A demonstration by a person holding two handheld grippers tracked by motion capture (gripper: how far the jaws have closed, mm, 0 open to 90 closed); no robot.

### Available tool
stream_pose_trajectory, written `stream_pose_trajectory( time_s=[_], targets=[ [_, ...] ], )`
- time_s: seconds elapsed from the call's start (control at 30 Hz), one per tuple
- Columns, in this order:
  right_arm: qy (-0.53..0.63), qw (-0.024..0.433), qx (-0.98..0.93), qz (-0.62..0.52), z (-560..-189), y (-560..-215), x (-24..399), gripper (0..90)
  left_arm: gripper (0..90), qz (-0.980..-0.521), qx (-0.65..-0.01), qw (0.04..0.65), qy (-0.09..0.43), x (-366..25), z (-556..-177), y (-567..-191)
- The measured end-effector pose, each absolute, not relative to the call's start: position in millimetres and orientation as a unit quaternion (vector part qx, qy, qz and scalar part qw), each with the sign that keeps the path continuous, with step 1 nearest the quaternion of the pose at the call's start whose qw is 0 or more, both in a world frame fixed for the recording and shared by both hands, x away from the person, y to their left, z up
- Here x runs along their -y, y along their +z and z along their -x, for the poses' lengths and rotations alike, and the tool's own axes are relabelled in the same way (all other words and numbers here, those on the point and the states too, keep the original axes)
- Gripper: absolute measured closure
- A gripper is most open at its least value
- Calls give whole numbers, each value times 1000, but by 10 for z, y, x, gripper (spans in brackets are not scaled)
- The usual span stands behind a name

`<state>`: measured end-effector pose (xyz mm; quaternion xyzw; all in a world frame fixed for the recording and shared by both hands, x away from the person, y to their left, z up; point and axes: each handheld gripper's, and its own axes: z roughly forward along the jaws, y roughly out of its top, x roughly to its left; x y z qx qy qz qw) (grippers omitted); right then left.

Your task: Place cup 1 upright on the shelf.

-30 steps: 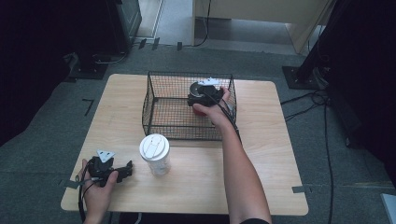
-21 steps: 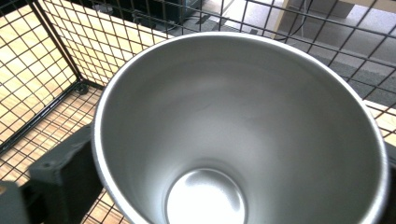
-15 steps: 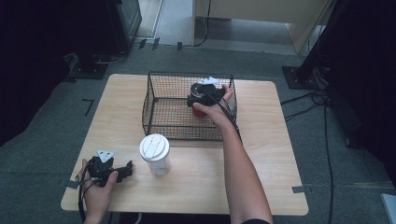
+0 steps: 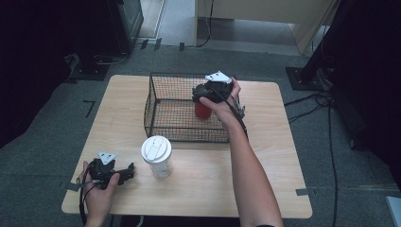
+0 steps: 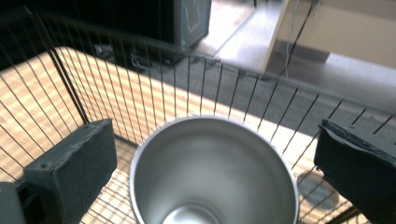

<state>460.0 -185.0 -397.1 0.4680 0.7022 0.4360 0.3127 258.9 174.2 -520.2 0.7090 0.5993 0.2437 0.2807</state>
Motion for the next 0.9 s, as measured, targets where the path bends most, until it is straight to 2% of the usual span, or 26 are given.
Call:
stream_pose_trajectory(
  time_s=[0.33,0.9],
  targets=[
    [484,323,-677,-452,-4388,-3668,1922,0,2,-710,-599,280,243,-1743,-2588,-5201],
    [522,321,-656,-441,-3790,-3537,2134,0,2,-711,-598,280,242,-1741,-2587,-5200]
  ],
)
